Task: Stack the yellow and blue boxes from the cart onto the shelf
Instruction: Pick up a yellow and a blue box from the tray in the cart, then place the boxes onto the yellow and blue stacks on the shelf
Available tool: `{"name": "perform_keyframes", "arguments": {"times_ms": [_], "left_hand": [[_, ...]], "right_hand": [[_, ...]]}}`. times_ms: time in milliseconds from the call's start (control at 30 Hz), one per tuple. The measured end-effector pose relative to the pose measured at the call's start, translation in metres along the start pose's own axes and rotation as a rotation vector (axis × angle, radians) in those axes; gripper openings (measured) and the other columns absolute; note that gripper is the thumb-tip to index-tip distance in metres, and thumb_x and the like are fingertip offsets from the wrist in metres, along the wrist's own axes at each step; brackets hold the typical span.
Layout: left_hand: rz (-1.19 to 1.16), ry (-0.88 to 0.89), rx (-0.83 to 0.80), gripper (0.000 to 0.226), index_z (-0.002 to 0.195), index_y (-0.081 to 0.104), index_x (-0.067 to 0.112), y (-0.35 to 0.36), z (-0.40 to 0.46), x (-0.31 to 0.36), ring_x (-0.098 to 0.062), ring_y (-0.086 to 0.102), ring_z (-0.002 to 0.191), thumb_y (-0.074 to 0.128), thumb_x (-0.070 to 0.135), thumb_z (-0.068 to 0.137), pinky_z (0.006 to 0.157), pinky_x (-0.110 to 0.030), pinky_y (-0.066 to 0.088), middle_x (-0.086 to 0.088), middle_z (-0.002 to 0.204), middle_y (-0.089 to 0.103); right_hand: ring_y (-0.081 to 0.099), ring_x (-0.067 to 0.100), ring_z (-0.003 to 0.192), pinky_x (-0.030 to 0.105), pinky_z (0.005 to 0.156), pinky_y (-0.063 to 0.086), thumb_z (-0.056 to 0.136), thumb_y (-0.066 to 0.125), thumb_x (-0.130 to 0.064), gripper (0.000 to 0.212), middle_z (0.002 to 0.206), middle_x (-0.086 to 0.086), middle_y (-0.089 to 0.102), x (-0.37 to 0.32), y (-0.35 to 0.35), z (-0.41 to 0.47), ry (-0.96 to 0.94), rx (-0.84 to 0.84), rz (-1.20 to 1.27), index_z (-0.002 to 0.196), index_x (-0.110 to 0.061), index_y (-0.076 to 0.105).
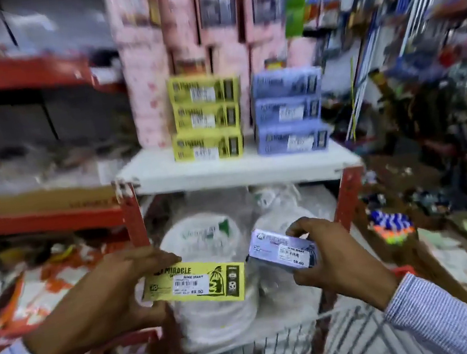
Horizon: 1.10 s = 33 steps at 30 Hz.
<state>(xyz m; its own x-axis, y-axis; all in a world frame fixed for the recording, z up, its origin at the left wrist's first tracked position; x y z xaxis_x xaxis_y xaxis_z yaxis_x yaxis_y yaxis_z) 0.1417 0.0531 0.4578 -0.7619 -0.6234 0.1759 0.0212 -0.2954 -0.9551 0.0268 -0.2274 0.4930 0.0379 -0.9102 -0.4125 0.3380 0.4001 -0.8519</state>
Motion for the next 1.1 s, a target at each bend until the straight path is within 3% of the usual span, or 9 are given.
{"name": "perform_keyframes", "arguments": {"times_ms": [167, 267, 400, 533, 767, 967, 1100], "left_hand": [[0.017, 0.035, 0.211, 0.066, 0.121, 0.051, 0.058, -0.109, 0.023, 0.017, 0.011, 0.057, 0.102, 0.078, 0.055, 0.061, 0.085, -0.02, 0.051, 0.032, 0.114, 0.06], [-0.03, 0.087, 0.323, 0.061, 0.113, 0.065, 0.044, -0.161, 0.035, 0.039, 0.015, 0.06, 0.094, 0.079, 0.047, 0.054, 0.081, -0.002, 0.044, 0.033, 0.106, 0.065], [-0.029, 0.113, 0.437, 0.067, 0.113, 0.071, 0.029, -0.195, 0.069, 0.048, 0.01, 0.059, 0.091, 0.074, 0.047, 0.048, 0.082, 0.0, 0.041, 0.024, 0.106, 0.066], [-0.018, 0.111, 0.441, 0.064, 0.115, 0.07, 0.025, -0.199, 0.122, 0.047, -0.003, 0.068, 0.088, 0.086, 0.03, 0.053, 0.08, -0.02, 0.056, 0.011, 0.108, 0.074], [-0.017, 0.035, 0.431, 0.063, 0.123, 0.065, 0.024, -0.194, 0.176, 0.035, -0.012, 0.064, 0.105, 0.088, 0.019, 0.065, 0.093, -0.032, 0.055, 0.005, 0.122, 0.069], [-0.048, -0.028, 0.412, 0.053, 0.12, 0.066, 0.023, -0.185, 0.189, 0.015, -0.012, 0.065, 0.106, 0.084, 0.012, 0.072, 0.092, -0.027, 0.054, 0.003, 0.122, 0.069], [-0.033, -0.028, 0.402, 0.05, 0.122, 0.065, 0.024, -0.181, 0.19, 0.012, -0.012, 0.066, 0.108, 0.082, 0.015, 0.076, 0.094, -0.029, 0.054, 0.003, 0.124, 0.069]], "right_hand": [[0.057, 0.002, 0.074, 0.016, 0.056, 0.045, 0.045, 0.073, -0.036, 0.051, 0.089, -0.013, 0.063, -0.042, -0.099, 0.026, -0.093, 0.19, -0.044, 0.092, -0.031, 0.057], [0.057, 0.008, 0.084, 0.022, 0.065, 0.046, 0.046, 0.072, -0.038, 0.055, 0.096, -0.01, 0.062, -0.053, -0.139, 0.043, -0.131, 0.276, -0.059, 0.098, -0.028, 0.058], [0.054, 0.015, 0.089, 0.022, 0.066, 0.04, 0.049, 0.08, -0.026, 0.054, 0.097, -0.004, 0.061, -0.048, -0.176, 0.074, -0.147, 0.348, -0.059, 0.098, -0.024, 0.059], [0.05, 0.017, 0.099, 0.026, 0.079, 0.044, 0.057, 0.084, -0.018, 0.06, 0.107, 0.0, 0.056, -0.036, -0.179, 0.108, -0.115, 0.366, -0.138, 0.11, -0.022, 0.057], [0.049, 0.016, 0.102, 0.032, 0.084, 0.045, 0.065, 0.072, 0.005, 0.054, 0.107, -0.007, 0.051, -0.023, -0.163, 0.141, -0.091, 0.384, -0.185, 0.106, -0.026, 0.054], [0.056, 0.016, 0.089, 0.027, 0.071, 0.047, 0.063, 0.073, 0.008, 0.053, 0.104, -0.007, 0.06, -0.015, -0.157, 0.152, -0.086, 0.432, -0.288, 0.099, -0.027, 0.056], [0.057, 0.019, 0.094, 0.03, 0.077, 0.048, 0.066, 0.08, -0.003, 0.049, 0.107, -0.004, 0.062, -0.021, -0.159, 0.152, -0.111, 0.435, -0.361, 0.105, -0.024, 0.058]]}}
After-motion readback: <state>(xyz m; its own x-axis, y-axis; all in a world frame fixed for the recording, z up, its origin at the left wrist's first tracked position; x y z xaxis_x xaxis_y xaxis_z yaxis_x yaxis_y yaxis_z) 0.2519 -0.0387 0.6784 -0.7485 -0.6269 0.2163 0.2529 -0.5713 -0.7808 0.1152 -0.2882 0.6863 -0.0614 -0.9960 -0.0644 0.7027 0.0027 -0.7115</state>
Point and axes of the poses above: each hand's wrist, its own z-axis towards the middle knuckle, its own y-axis out of the palm, x = y × z, the point moved 9 cm from there along z, towards the middle knuckle
